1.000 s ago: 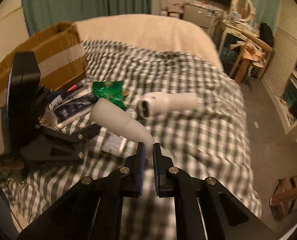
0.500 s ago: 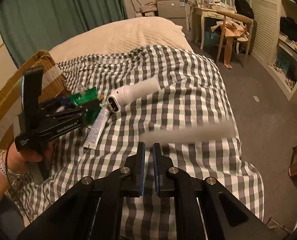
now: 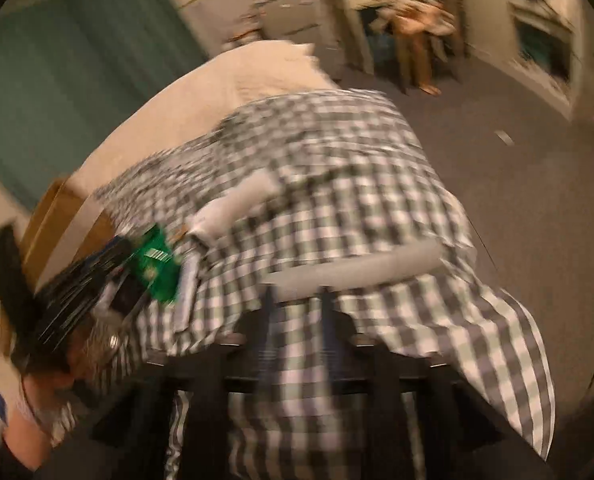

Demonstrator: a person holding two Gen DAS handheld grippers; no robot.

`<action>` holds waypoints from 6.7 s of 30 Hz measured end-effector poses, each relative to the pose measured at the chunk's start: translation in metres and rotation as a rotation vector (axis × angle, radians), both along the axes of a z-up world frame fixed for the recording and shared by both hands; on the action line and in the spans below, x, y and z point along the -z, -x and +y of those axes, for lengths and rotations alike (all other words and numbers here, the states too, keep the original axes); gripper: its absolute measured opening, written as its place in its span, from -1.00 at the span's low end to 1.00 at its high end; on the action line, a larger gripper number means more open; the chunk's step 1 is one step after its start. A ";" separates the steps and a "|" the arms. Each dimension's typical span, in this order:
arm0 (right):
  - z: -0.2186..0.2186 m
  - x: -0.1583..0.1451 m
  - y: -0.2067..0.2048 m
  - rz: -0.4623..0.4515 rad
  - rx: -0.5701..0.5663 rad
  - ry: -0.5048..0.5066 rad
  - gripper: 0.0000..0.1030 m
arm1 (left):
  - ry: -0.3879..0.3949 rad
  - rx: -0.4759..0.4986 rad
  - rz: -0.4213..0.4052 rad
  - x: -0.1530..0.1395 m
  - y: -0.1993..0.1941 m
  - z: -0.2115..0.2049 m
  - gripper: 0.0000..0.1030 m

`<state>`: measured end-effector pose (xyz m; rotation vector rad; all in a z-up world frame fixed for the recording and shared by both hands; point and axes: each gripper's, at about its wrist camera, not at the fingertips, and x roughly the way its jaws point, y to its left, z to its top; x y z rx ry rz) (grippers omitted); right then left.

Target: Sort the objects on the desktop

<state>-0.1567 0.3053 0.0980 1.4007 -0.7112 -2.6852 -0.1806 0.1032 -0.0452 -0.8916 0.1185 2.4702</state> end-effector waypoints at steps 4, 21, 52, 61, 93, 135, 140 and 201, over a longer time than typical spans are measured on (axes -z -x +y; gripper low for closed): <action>0.021 0.019 0.006 -0.010 0.104 0.161 0.14 | -0.028 -0.003 0.039 -0.019 -0.008 -0.007 -0.74; 0.002 0.033 0.024 0.036 0.147 -0.019 -0.58 | 0.019 0.010 -0.147 0.025 0.002 0.006 -0.03; -0.042 0.043 0.046 -0.018 -0.046 -0.216 0.63 | 0.019 -0.074 -0.121 0.030 0.022 0.001 0.44; -0.033 0.046 0.038 0.016 -0.004 -0.210 0.04 | 0.083 -0.010 -0.072 0.028 0.011 0.013 0.06; -0.064 -0.064 -0.024 0.263 -0.102 -0.249 -0.31 | -0.162 0.058 0.048 -0.043 -0.018 -0.009 -0.64; -0.286 -0.208 0.005 0.430 -0.455 -0.292 0.13 | -0.106 -0.516 0.022 -0.133 -0.050 -0.232 0.65; -0.228 -0.195 -0.036 0.396 -0.386 -0.349 0.16 | -0.115 -0.401 0.091 -0.149 -0.097 -0.181 0.91; -0.112 -0.018 -0.058 0.108 -0.306 -0.148 0.27 | 0.099 -0.303 -0.495 0.053 -0.045 -0.079 0.98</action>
